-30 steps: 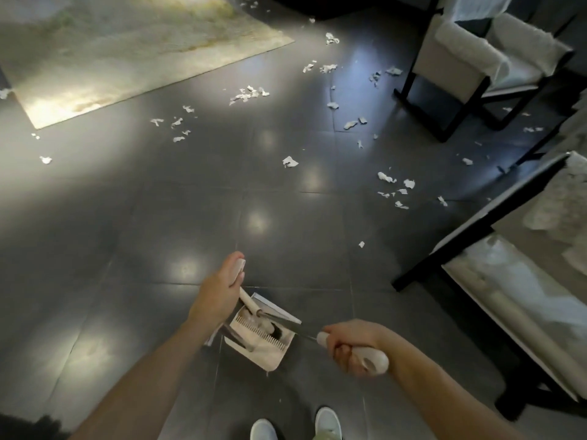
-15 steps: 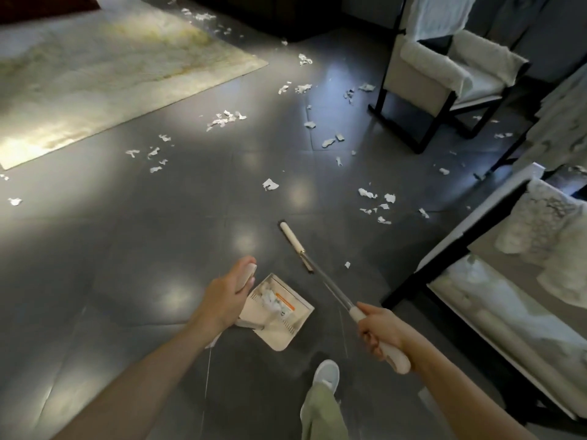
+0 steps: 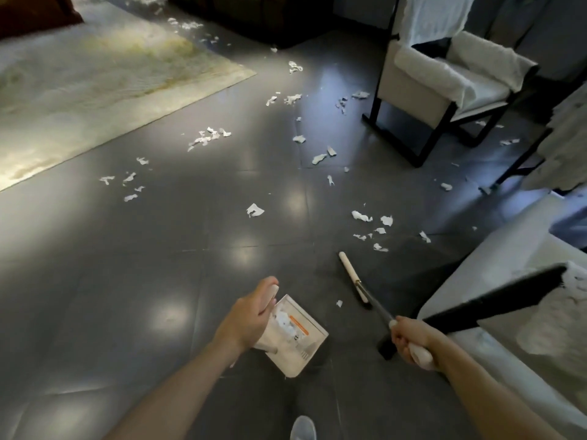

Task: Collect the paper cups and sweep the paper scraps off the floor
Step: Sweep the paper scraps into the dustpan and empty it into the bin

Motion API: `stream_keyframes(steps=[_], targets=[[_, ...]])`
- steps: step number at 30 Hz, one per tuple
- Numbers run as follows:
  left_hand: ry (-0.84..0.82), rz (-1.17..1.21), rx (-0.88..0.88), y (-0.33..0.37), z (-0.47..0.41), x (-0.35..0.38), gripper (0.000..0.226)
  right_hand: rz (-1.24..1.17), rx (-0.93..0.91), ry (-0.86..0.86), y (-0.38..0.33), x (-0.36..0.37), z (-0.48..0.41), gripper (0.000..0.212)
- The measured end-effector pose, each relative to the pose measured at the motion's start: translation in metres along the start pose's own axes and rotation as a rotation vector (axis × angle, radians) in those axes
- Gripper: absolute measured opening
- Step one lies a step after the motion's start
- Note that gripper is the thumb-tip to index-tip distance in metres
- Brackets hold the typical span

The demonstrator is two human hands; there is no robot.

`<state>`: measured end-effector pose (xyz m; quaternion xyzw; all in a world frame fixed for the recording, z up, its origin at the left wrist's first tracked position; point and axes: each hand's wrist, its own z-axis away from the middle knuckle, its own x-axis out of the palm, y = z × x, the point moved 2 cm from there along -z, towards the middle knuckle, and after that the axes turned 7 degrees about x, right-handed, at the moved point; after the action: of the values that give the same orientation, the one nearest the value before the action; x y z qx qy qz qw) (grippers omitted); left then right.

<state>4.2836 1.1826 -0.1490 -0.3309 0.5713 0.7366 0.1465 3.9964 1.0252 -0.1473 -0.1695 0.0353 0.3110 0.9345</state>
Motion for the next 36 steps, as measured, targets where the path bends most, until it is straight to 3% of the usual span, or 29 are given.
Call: stream_keyframes(steps=[4, 7, 8, 11, 14, 17, 21, 27, 32, 36], targets=[[-0.019, -0.053, 0.029, 0.005, -0.049, 0.019, 0.028, 0.054, 0.062, -0.033, -0.009, 0.000, -0.010, 0.019], [-0.023, -0.044, 0.031, 0.009, -0.076, 0.028, 0.034, 0.128, 0.035, -0.063, -0.013, 0.023, -0.002, 0.054], [-0.034, -0.051, 0.040, 0.010, -0.080, 0.028, 0.034, 0.122, 0.032, -0.082, -0.014, 0.032, 0.003, 0.057], [-0.024, -0.033, 0.066, 0.006, -0.087, 0.020, 0.027, 0.016, 0.097, -0.173, -0.021, 0.051, 0.018, 0.042], [-0.021, 0.001, 0.065, 0.001, -0.097, 0.007, 0.023, -0.237, 0.241, -0.358, -0.037, 0.048, 0.035, 0.021], [-0.037, 0.025, 0.070, -0.002, -0.112, -0.006, 0.025, -0.353, 0.269, -0.411, -0.056, 0.034, 0.051, 0.036], [-0.016, 0.014, 0.115, 0.001, -0.142, -0.023, 0.025, -0.236, 0.157, -0.349, -0.078, 0.025, 0.063, 0.052], [-0.045, -0.036, 0.187, 0.025, -0.214, -0.038, 0.026, -0.145, -0.115, -0.097, -0.132, 0.002, 0.041, 0.070], [-0.068, -0.041, 0.249, 0.053, -0.290, -0.025, 0.028, -0.288, -0.161, 0.018, -0.195, -0.061, -0.015, 0.065], [-0.101, -0.045, 0.221, 0.076, -0.361, -0.007, 0.028, -0.436, -0.132, 0.050, -0.261, -0.127, -0.064, 0.046]])
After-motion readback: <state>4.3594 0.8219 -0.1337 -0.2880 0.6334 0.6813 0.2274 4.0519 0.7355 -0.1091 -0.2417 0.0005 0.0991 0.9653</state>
